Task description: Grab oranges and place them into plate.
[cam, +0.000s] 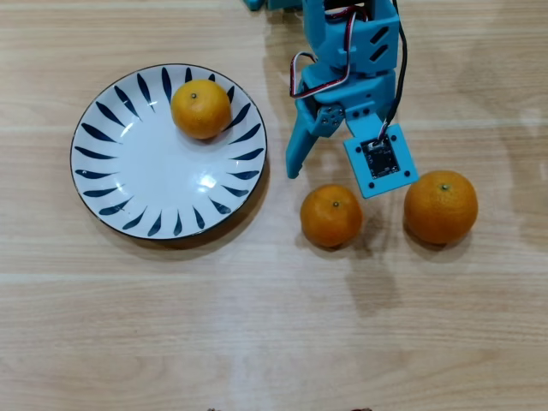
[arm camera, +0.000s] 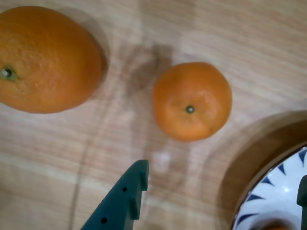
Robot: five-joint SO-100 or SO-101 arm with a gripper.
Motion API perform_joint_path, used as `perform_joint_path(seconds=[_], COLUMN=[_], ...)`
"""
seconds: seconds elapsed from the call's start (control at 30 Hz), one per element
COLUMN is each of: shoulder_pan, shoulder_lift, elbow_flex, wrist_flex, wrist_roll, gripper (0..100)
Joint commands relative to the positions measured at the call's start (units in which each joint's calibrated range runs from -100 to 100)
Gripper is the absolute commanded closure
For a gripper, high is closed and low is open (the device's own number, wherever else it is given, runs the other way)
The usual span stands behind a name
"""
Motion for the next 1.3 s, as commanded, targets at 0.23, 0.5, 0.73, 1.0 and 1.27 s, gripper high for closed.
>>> perform_joint_path(seconds=[0.23, 0.5, 0.73, 1.0, 1.27], shoulder_pan=[-2.9, -1.7, -1.6, -0.4, -1.0], shoulder_lift=[2.2, 4.6, 8.7, 9.2, 8.4], elbow_flex=[9.3, 18.3, 18.3, 19.2, 21.4], wrist_flex=[-24.2, -35.4, -37.2, -36.3, -29.3], wrist_roll=[-4.4, -4.4, -4.4, -4.3, -5.9], gripper=[66, 66, 67, 66, 60])
